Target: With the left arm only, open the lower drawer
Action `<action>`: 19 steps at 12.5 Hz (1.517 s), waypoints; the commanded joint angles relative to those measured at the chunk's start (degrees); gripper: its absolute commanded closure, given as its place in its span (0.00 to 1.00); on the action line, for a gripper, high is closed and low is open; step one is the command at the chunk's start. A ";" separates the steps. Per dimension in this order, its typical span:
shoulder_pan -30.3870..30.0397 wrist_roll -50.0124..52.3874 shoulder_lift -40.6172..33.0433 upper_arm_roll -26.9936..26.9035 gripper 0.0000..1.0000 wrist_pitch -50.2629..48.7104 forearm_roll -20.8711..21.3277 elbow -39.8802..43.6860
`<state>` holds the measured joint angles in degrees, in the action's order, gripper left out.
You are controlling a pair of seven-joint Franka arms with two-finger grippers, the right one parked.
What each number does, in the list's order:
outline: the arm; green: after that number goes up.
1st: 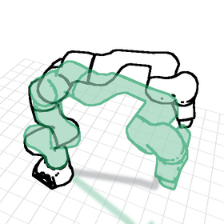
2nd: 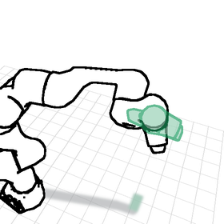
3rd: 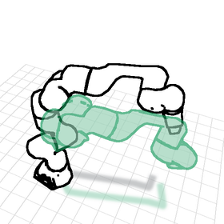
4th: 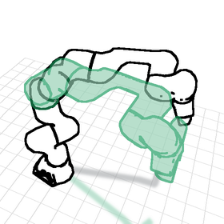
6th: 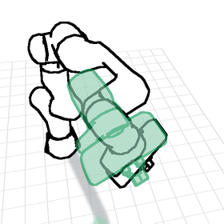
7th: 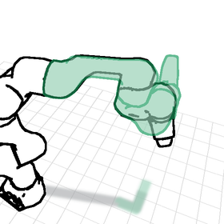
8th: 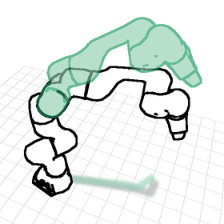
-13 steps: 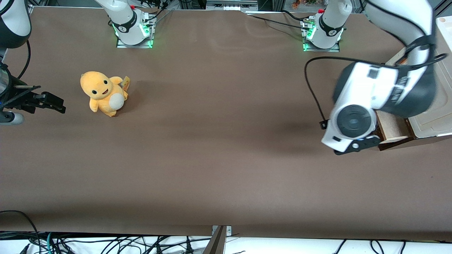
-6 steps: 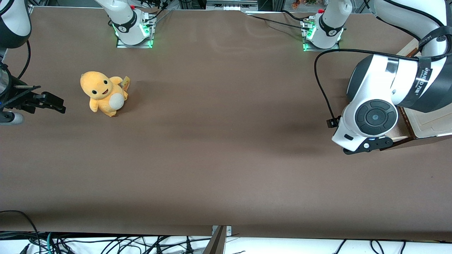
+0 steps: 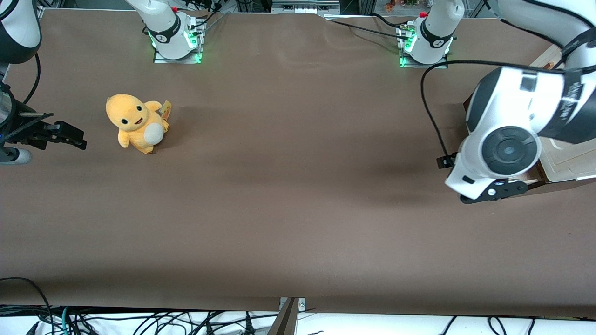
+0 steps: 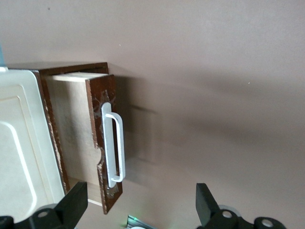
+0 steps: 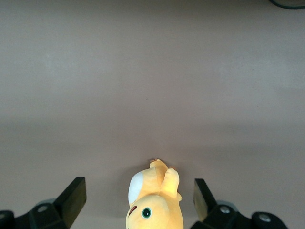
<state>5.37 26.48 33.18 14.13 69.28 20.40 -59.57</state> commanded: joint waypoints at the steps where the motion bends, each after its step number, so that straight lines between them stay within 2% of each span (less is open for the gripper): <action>1: -1.86 -7.64 -3.37 -3.30 0.00 2.26 -6.49 -0.81; 3: -1.68 -15.01 -4.96 -8.91 0.00 3.23 -12.11 -1.16; 6: -1.94 -21.37 -5.66 -12.10 0.00 4.98 -15.38 -1.86; 8: -2.03 -23.47 -6.54 -16.04 0.00 7.70 -20.64 -3.62; 9: -2.03 -26.27 -6.89 -17.45 0.00 8.76 -21.88 -3.89; 12: -2.12 -30.61 -7.33 -19.66 0.00 12.36 -23.92 -6.34; 19: -2.12 -30.87 -7.25 -19.84 0.00 18.16 -23.74 -8.63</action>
<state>3.06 -2.76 28.10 -5.18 85.01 -1.89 -65.29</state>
